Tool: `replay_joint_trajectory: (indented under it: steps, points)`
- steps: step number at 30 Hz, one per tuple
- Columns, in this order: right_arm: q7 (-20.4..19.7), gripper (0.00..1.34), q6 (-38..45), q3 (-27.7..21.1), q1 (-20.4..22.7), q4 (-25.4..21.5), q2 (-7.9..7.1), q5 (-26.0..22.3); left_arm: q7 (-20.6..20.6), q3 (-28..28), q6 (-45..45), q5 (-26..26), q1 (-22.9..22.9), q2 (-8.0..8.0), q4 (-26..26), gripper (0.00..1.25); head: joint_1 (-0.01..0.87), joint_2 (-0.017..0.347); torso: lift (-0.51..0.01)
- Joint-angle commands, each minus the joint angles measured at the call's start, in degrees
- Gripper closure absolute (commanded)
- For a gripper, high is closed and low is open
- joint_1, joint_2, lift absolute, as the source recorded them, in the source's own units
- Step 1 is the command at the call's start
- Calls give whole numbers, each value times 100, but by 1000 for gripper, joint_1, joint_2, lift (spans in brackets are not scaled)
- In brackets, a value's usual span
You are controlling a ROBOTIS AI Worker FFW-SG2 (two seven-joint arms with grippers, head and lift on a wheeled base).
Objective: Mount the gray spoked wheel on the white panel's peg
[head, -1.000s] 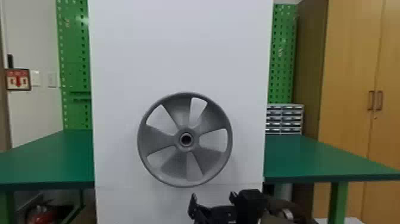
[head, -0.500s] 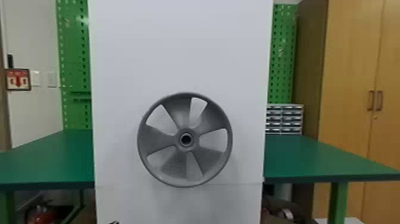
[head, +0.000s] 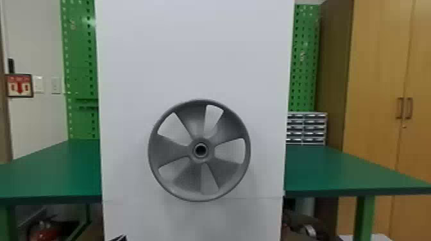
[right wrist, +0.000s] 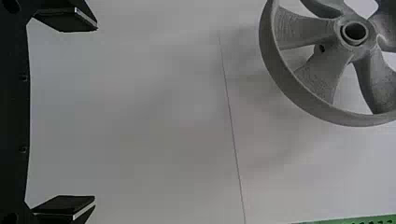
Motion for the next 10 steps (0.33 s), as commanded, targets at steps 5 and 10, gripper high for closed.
replay_joint_trajectory:
  steps: [5,10]
  points:
    - [35,-1,-681,-110,202,491,43,127,0,0,-26,-72,-22,-62,50,518,123,-8,-400]
    - [35,-1,-734,-189,325,571,52,232,0,8,-26,-89,-31,-62,68,518,123,-8,-400]
